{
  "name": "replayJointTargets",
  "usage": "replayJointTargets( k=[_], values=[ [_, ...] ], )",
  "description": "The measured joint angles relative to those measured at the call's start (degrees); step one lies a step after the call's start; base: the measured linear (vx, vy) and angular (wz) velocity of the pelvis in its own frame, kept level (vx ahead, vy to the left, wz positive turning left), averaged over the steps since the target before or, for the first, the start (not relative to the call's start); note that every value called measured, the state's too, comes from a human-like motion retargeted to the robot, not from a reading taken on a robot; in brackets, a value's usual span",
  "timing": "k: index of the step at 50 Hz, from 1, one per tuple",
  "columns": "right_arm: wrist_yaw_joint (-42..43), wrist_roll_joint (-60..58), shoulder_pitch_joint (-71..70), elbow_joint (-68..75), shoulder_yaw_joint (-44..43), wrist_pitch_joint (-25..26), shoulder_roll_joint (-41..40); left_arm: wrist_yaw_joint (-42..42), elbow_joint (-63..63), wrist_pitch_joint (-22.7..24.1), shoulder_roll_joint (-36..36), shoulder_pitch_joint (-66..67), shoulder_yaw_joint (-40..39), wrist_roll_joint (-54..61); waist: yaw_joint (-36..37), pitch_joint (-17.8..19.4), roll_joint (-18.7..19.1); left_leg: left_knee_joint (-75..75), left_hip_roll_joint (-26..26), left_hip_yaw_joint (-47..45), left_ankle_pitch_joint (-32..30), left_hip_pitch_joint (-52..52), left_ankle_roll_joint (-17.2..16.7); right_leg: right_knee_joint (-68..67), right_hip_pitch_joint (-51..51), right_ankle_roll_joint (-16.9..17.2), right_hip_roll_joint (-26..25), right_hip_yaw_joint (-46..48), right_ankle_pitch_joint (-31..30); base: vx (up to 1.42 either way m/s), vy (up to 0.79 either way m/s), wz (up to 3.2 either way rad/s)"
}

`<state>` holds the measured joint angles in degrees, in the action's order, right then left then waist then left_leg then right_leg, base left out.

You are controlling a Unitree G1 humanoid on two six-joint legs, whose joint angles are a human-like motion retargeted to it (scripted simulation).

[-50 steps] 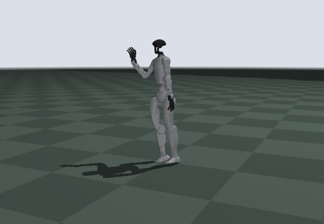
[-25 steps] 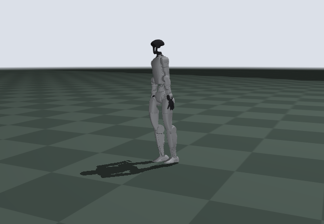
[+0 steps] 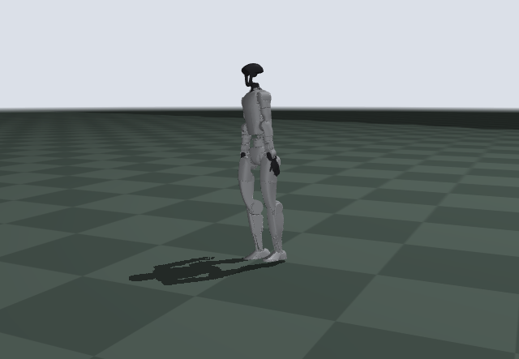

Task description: Upper body actions

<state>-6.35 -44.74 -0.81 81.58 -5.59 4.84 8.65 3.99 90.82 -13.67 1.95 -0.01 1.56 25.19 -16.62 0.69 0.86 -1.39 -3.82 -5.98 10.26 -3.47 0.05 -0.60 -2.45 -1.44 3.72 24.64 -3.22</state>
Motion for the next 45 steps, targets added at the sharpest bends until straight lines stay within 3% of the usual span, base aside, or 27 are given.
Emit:
replayJointTargets(
  k=[8,15,23,32,38,45],
  values=[
    [-4.1,1.0,1.7,0.8,3.1,0.8,-3.6,-0.7,-0.4,0.4,-0.1,-0.2,0.7,-0.3,0.2,0.1,-0.2,0.3,0.0,-0.1,-0.1,-0.3,0.2,0.0,-0.2,-0.1,-0.4,0.0,0.1,0.00,0.00,0.00],
    [-4.2,-11.1,3.2,-0.5,8.0,0.1,-4.2,-0.9,-1.0,1.0,0.3,0.1,0.6,-1.4,0.0,-0.1,-0.6,0.2,0.2,0.0,-0.1,-0.4,-0.1,0.2,-0.3,-0.2,-0.3,0.3,0.1,0.00,0.00,0.00],
    [0.0,-14.8,1.8,-4.6,0.5,-1.7,0.3,-19.3,-6.3,4.5,5.1,-2.3,-10.3,8.3,0.0,0.1,-0.4,0.2,0.0,0.0,-0.2,-0.6,-0.1,0.1,-0.7,-0.2,-0.2,0.5,0.3,0.00,0.00,0.00],
    [-0.6,-0.4,-5.4,-20.8,-18.2,-1.8,12.9,-40.8,-22.8,5.4,22.1,-9.4,-21.8,10.9,0.3,-1.9,-0.3,0.0,-0.4,0.2,-0.3,0.4,-0.1,0.3,-0.2,-0.2,0.2,1.0,0.4,0.00,0.00,0.00],
    [5.0,12.4,-11.2,-45.3,-21.4,-3.2,19.1,-51.9,-36.7,7.4,32.6,-15.6,-26.7,2.8,-0.2,-3.0,0.3,0.0,-0.2,-0.1,-0.2,0.5,-0.2,0.3,-0.1,-0.2,0.1,0.7,0.4,0.00,0.00,0.00],
    [21.3,22.6,-17.9,-69.7,-20.1,-6.6,24.2,-59.2,-52.6,4.1,42.5,-24.1,-26.0,-23.0,0.0,-4.8,0.5,0.0,0.1,-0.2,0.1,0.6,-0.3,0.2,0.2,-0.2,-0.2,0.5,0.7,0.00,0.00,0.00]
  ],
)
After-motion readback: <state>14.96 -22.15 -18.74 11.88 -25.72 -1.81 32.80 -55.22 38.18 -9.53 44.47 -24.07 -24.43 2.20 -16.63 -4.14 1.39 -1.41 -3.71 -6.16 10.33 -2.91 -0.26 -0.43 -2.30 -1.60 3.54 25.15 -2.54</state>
